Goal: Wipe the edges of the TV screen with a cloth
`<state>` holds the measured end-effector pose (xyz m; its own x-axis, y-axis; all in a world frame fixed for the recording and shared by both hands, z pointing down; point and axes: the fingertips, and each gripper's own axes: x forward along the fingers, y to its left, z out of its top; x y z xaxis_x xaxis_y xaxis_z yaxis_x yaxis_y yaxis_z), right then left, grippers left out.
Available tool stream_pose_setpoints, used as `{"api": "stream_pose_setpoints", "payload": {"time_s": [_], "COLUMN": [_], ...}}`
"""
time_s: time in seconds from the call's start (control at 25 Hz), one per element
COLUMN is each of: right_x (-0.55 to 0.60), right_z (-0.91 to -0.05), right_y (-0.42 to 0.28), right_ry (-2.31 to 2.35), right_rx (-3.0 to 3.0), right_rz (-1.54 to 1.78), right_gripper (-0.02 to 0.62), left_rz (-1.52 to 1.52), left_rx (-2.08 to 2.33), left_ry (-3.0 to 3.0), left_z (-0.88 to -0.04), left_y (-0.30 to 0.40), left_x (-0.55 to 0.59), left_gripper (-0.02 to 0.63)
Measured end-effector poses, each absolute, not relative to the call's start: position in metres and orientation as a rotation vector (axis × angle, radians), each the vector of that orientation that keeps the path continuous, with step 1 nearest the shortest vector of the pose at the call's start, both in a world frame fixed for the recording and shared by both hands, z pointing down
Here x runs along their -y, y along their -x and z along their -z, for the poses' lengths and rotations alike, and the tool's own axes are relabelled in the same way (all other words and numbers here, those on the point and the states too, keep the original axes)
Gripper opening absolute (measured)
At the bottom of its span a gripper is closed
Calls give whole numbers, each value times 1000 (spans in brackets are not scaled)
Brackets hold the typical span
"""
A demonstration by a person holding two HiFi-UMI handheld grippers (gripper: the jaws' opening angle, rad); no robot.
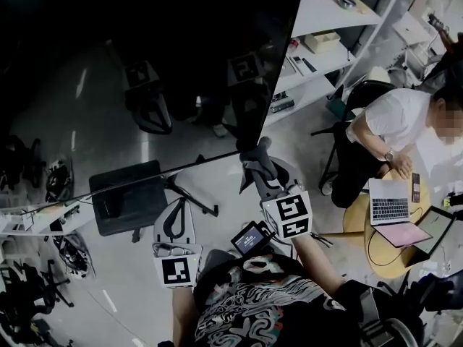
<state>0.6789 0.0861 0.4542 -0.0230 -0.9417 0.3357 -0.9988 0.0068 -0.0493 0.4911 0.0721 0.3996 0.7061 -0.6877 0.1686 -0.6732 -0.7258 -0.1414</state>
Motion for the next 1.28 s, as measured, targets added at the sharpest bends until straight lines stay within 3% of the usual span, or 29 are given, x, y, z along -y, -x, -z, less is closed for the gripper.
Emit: {"api": "stream_pose_setpoints", "payload": {"time_s": [1.28], "right_x": [-53], "right_z": [-452], "right_y": [-675], "right_ry": [-1921], "right_rx": [2097], "right_rz": [-308], "right_gripper": [149], "left_rz": [430], "left_rx": [-1157], "left_ry": [2804], "left_z": [-424], "left_y": [-493], "left_x": [-36], "left_gripper": [18]}}
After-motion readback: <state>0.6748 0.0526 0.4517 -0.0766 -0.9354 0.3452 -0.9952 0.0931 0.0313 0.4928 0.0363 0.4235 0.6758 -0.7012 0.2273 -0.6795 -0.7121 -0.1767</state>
